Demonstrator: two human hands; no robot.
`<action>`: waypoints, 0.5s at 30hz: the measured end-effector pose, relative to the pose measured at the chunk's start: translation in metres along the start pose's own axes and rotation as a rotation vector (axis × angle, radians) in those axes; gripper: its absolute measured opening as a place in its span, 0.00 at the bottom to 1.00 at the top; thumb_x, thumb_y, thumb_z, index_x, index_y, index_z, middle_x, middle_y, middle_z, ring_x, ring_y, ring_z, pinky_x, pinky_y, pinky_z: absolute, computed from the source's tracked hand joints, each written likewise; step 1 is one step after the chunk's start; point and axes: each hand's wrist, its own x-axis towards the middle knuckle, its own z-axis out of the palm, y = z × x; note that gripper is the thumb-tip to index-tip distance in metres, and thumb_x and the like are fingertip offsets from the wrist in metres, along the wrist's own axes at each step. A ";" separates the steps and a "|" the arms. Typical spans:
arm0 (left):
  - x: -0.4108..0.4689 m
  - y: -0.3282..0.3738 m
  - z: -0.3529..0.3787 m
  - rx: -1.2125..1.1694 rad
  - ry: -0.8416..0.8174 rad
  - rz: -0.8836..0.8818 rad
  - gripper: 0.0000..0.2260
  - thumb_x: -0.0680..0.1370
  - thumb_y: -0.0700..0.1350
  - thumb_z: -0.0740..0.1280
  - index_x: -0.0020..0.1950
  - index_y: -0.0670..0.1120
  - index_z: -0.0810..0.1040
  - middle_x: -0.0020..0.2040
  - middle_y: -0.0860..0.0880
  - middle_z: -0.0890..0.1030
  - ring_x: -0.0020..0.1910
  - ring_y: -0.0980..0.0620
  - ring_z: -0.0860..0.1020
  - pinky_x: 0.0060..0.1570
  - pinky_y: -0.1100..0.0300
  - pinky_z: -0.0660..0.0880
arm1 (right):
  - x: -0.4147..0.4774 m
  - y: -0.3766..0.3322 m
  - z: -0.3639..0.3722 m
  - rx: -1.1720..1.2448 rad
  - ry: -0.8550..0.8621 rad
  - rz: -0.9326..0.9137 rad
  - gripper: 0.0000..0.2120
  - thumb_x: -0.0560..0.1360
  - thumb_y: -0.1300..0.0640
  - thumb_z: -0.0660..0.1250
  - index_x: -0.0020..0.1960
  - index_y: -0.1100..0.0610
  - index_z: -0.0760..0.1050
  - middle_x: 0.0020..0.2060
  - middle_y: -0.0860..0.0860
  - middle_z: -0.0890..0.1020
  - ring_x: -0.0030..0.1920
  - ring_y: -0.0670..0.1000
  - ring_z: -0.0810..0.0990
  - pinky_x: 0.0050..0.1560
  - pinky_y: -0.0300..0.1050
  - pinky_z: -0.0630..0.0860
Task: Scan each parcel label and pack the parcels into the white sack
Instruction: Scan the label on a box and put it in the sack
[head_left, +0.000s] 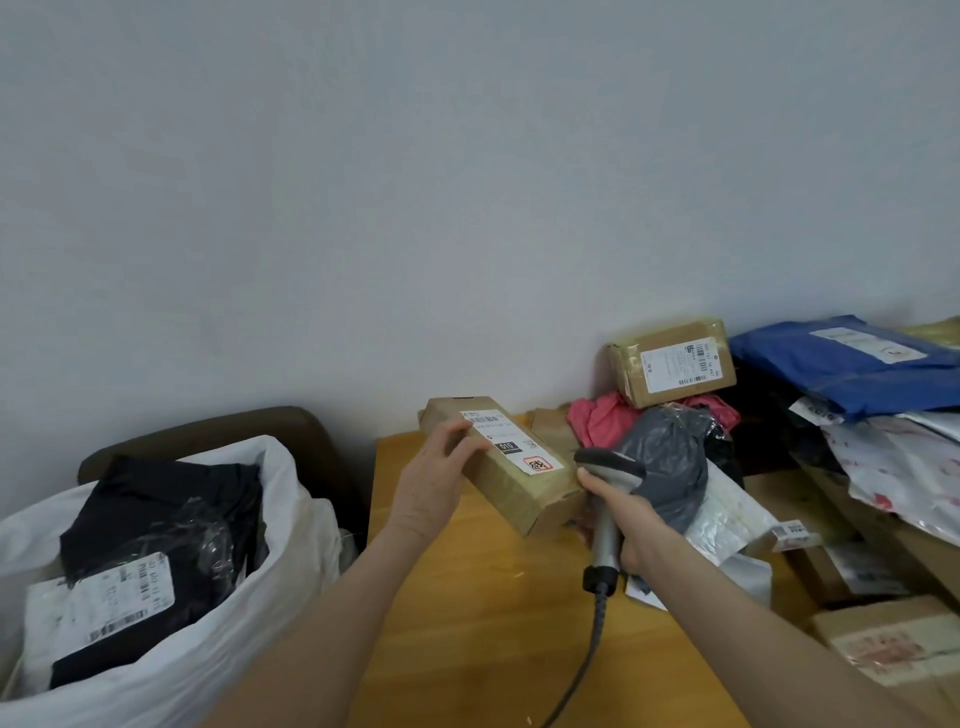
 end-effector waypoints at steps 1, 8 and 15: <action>0.000 -0.003 0.001 0.016 0.000 0.014 0.19 0.70 0.29 0.68 0.59 0.44 0.79 0.66 0.42 0.72 0.59 0.41 0.76 0.42 0.49 0.80 | -0.001 0.001 0.001 0.023 -0.021 0.017 0.23 0.68 0.55 0.78 0.57 0.64 0.75 0.50 0.63 0.82 0.42 0.61 0.83 0.35 0.49 0.81; 0.005 -0.010 0.014 -0.955 -0.031 -0.889 0.23 0.79 0.42 0.66 0.73 0.46 0.66 0.66 0.45 0.75 0.53 0.49 0.80 0.52 0.54 0.77 | -0.007 0.013 0.018 0.146 0.032 -0.101 0.10 0.69 0.63 0.77 0.46 0.62 0.77 0.40 0.57 0.82 0.37 0.55 0.79 0.36 0.48 0.78; 0.004 -0.010 0.019 -1.259 -0.118 -1.088 0.25 0.73 0.40 0.73 0.67 0.41 0.70 0.47 0.47 0.85 0.45 0.47 0.84 0.39 0.54 0.80 | -0.014 0.031 0.016 0.003 0.143 -0.264 0.11 0.72 0.61 0.74 0.51 0.60 0.75 0.40 0.53 0.81 0.40 0.52 0.79 0.33 0.42 0.73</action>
